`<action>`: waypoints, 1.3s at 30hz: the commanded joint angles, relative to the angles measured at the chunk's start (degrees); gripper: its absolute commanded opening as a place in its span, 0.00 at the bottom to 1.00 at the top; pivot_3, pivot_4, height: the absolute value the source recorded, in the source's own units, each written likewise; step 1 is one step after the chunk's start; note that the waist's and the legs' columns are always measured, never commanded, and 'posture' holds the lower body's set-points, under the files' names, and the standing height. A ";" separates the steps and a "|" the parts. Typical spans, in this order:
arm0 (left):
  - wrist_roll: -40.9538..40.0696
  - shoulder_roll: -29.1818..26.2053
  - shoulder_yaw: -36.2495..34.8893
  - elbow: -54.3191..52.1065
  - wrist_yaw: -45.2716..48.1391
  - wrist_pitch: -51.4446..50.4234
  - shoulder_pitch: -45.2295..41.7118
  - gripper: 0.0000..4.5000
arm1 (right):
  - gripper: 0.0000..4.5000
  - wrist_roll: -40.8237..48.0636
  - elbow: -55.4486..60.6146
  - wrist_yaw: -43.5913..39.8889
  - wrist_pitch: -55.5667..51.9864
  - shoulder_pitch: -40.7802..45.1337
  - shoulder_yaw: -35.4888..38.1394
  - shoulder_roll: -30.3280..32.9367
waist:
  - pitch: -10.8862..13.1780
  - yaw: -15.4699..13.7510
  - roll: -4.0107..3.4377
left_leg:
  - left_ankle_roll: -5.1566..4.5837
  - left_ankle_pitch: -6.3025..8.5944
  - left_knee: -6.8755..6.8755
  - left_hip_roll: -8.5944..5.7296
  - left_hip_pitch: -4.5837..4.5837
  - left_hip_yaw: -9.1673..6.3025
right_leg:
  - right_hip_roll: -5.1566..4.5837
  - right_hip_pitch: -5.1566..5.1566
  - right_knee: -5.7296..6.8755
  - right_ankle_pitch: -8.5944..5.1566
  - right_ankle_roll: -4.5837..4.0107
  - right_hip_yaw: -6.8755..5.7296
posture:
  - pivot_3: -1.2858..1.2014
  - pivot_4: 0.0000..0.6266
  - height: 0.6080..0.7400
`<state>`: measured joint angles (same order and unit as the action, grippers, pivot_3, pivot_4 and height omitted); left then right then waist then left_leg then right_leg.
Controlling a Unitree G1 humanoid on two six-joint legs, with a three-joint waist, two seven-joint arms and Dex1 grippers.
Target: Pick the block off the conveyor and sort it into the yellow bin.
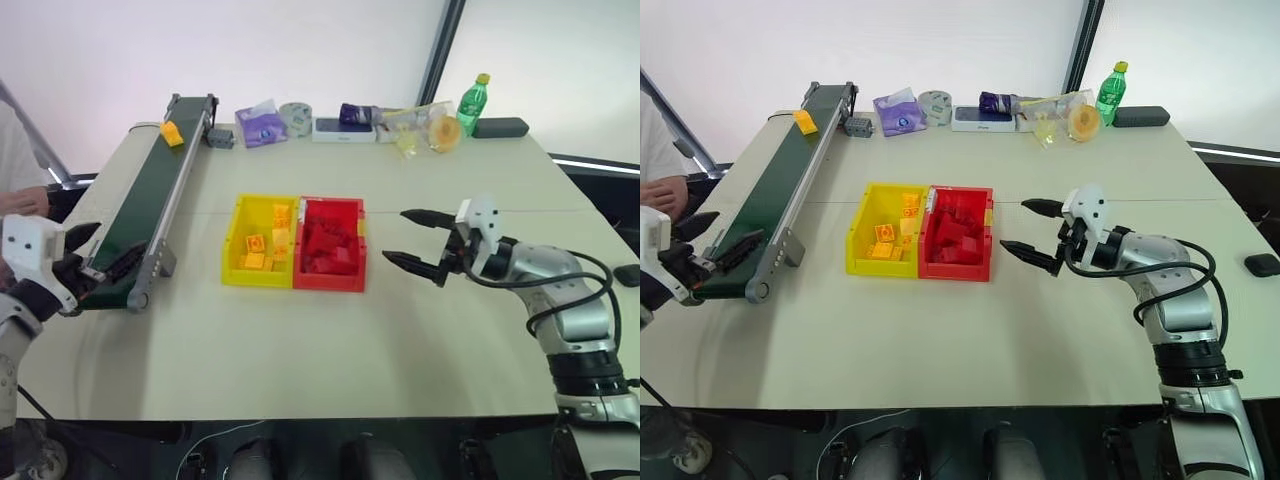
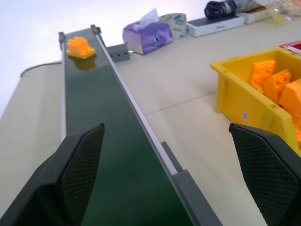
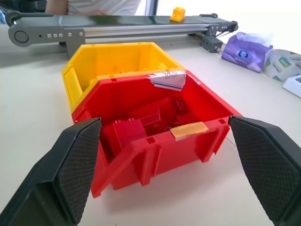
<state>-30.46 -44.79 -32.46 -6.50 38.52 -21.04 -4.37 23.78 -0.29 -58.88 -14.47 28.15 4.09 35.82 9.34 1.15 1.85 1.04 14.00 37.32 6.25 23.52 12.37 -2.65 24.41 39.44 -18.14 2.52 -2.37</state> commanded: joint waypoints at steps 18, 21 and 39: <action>2.25 -0.38 -0.79 6.62 -9.59 -4.20 -8.59 0.99 | 1.00 0.62 1.33 0.30 0.43 0.86 0.28 -0.50 | -0.01 0.03 0.00 | 0.01 -0.01 0.03 0.01 -0.01 0.00 | 0.06 0.00 0.04 0.00 0.01 -0.01 | 0.52 0.24 1.00; 2.31 -0.21 -0.97 6.73 -10.00 -4.30 -9.13 0.99 | 1.00 0.62 1.38 0.37 0.42 0.83 0.23 -0.59 | -0.01 -0.02 0.01 | 0.01 -0.01 0.04 0.00 -0.01 0.01 | 0.06 -0.01 0.04 0.00 0.01 -0.01 | 0.52 0.24 1.00; 7.76 3.76 4.69 12.33 -24.32 -10.35 -22.59 0.99 | 1.00 0.91 2.39 0.38 -0.17 2.37 -1.11 -1.67 | -0.02 -0.37 0.04 | 0.01 -0.01 0.13 -0.10 -0.01 -0.02 | 0.06 -0.06 0.09 0.01 0.03 -0.01 | 0.52 0.24 1.00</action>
<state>-23.56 -41.16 -28.38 7.24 15.98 -31.02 -25.50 23.80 -0.12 -58.63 -14.73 29.04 2.66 34.46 9.32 0.79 1.89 1.04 13.99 37.44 6.15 23.51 12.35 -2.60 24.35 39.53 -18.12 2.54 -2.38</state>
